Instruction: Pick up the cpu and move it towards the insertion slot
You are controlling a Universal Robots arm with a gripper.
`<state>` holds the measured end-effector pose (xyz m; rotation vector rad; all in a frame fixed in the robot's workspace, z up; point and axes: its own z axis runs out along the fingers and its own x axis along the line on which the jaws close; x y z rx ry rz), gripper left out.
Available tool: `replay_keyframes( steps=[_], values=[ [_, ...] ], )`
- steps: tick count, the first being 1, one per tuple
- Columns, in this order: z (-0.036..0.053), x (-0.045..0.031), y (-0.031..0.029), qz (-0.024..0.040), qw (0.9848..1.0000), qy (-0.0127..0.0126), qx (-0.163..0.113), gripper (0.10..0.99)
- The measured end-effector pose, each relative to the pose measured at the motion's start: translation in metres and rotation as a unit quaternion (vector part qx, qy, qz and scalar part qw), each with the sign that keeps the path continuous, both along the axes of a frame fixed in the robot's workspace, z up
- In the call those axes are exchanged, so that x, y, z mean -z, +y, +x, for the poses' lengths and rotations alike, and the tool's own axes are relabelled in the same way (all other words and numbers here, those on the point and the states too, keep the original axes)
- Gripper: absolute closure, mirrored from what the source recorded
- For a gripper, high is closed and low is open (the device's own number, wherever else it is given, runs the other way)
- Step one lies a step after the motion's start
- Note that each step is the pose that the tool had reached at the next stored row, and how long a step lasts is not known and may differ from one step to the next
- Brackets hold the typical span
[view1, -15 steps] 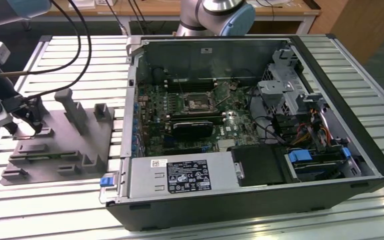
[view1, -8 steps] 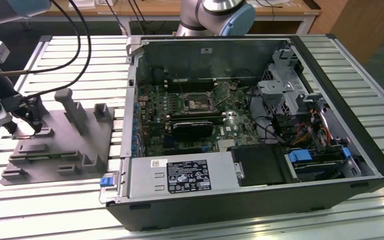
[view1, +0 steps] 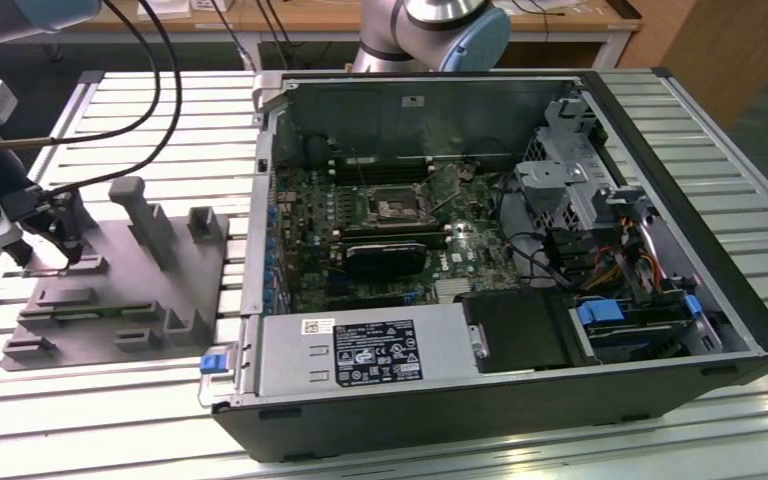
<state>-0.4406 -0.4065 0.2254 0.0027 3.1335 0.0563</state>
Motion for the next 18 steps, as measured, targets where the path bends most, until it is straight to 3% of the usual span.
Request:
replay_keyframes(
  steps=[18],
  values=[
    [0.0000,-0.0080,0.0003,0.0000,1.0000,0.0000,0.000,0.541]
  ],
)
